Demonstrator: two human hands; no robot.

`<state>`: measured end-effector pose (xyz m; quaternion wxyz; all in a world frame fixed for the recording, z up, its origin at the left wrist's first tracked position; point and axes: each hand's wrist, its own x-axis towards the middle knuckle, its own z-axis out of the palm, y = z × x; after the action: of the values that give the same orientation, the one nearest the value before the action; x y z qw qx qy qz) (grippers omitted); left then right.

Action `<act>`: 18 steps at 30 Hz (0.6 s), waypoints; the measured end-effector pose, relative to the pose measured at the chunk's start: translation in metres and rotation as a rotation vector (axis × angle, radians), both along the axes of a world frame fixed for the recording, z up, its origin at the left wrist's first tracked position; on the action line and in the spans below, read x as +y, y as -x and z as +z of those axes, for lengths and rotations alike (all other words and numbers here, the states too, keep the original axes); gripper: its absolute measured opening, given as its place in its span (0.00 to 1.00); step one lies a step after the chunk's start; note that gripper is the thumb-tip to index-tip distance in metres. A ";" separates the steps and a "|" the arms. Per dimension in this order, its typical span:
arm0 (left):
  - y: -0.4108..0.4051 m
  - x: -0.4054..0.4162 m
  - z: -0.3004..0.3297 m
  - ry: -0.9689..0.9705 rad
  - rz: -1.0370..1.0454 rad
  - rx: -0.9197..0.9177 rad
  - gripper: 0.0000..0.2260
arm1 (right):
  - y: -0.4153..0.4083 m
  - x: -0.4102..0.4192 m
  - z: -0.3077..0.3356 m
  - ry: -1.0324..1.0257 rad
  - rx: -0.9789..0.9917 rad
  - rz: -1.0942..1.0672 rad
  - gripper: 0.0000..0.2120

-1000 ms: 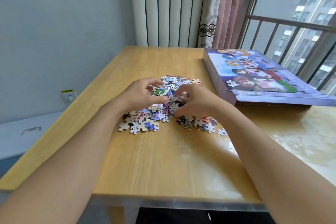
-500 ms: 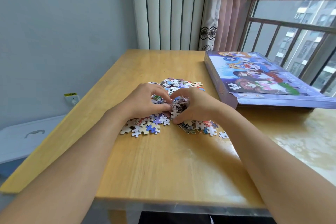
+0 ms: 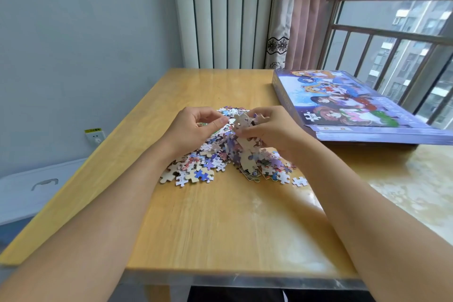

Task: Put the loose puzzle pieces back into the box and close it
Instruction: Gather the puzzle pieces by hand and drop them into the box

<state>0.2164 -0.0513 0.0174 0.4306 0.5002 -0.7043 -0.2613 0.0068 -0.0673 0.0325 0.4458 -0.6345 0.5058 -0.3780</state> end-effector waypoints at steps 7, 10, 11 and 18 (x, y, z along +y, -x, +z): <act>0.001 -0.001 -0.002 -0.001 0.007 -0.001 0.08 | 0.010 -0.002 -0.001 -0.247 -0.343 -0.022 0.20; 0.001 -0.001 -0.003 -0.005 0.015 0.010 0.08 | 0.012 -0.008 -0.004 -0.273 -0.409 -0.041 0.17; 0.001 -0.001 -0.002 -0.003 0.016 0.015 0.08 | 0.013 -0.009 -0.005 -0.282 -0.439 -0.045 0.15; 0.004 0.005 0.000 -0.015 0.035 0.025 0.08 | 0.009 -0.011 -0.003 -0.363 -0.522 -0.107 0.17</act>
<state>0.2119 -0.0466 0.0175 0.4401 0.5125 -0.6880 -0.2653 -0.0024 -0.0786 0.0299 0.6457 -0.3988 0.4662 -0.4546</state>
